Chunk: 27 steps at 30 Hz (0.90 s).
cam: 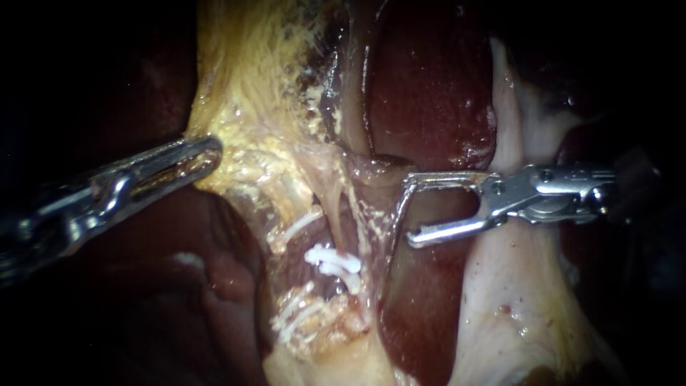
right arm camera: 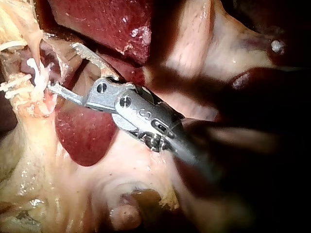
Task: Going back second clip right tube
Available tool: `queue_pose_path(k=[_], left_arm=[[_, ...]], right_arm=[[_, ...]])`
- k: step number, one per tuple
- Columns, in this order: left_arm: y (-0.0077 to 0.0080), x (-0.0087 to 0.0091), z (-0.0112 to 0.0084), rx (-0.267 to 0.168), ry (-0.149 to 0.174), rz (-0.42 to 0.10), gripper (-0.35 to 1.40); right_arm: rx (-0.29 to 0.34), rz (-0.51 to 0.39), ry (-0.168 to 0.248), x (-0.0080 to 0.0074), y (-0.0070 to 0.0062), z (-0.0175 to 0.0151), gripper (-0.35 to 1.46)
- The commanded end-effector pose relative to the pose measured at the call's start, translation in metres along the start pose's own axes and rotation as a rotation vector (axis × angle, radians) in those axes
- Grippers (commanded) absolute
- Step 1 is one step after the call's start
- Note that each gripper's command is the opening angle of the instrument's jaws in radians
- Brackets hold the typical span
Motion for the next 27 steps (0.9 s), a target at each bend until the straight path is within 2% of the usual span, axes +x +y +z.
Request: queue_pose_path(k=[1,4,8,11,15,19,23,27], left_arm=[[-0.0001,0.0001,0.0001,0.008,0.002,0.001,-0.35],[-0.0004,0.0005,0.0007,0.022,0.011,0.002,-0.35],[-0.001,0.0019,0.0025,0.055,0.032,0.003,-0.35],[-0.0012,0.0033,0.0046,0.08,0.046,0.017,-0.35],[-0.0015,0.0051,0.0078,0.103,0.081,0.031,-0.35],[-0.0024,0.0067,0.0111,0.121,0.104,0.046,-0.35],[-0.0037,0.0072,0.0133,0.132,0.114,0.062,-0.35],[-0.0045,0.0073,0.0139,0.143,0.12,0.075,-0.35]], right_arm=[[0.001,-0.008,0.006,0.0007,-0.0004,0.0,0.6],[0.002,-0.014,0.007,0.0019,-0.0008,-0.0002,0.6],[0.009,-0.014,0.008,0.0021,-0.001,-0.0004,0.6],[0.016,-0.016,0.008,0.0017,-0.0012,-0.0003,0.6],[0.026,-0.02,0.009,0.0013,-0.0014,-0.0001,0.6],[0.032,-0.022,0.009,0.0011,-0.0016,0.0,0.6],[0.033,-0.022,0.009,0.0012,-0.0017,0.0,0.6],[0.033,-0.021,0.009,0.0012,-0.0017,0.0,0.6]])
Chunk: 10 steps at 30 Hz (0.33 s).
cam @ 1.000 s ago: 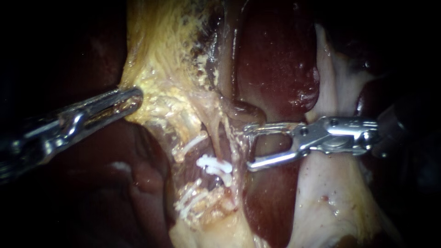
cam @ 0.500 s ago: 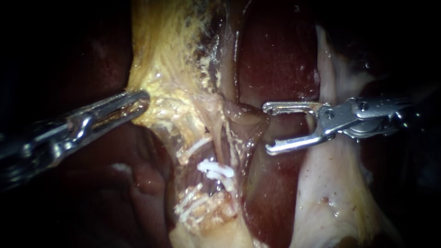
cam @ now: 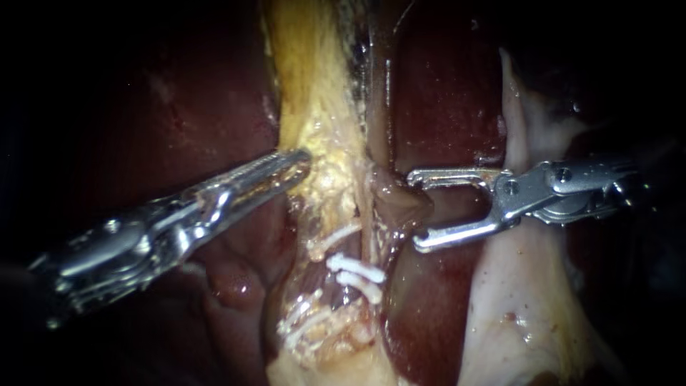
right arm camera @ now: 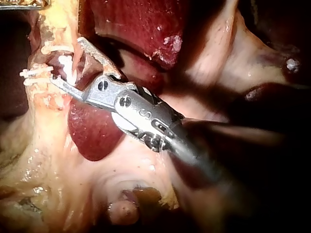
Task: Going back second clip right tube
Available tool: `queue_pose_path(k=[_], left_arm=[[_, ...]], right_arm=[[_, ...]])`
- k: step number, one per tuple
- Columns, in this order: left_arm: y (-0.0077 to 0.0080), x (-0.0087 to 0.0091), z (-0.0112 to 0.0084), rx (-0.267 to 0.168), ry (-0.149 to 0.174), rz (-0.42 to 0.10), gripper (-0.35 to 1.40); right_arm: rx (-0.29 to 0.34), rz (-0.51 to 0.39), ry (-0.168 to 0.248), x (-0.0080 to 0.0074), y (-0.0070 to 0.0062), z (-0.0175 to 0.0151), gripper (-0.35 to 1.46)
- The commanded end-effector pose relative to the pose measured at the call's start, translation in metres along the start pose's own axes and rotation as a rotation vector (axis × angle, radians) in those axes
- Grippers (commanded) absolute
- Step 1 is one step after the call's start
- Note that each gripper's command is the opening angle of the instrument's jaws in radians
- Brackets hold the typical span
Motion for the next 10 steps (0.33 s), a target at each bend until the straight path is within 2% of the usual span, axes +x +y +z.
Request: queue_pose_path(k=[1,10], left_arm=[[-0.0001,0.0001,0.0,0.004,0.003,0.005,-0.35],[0.0002,0.0001,-0.0005,0.013,0.008,0.01,-0.35]], right_arm=[[0.0,0.0,0.0,0.0001,0.0,0.0,0.6],[0.001,0.0,0.0,0.0002,-0.0001,-0.0001,0.6]])
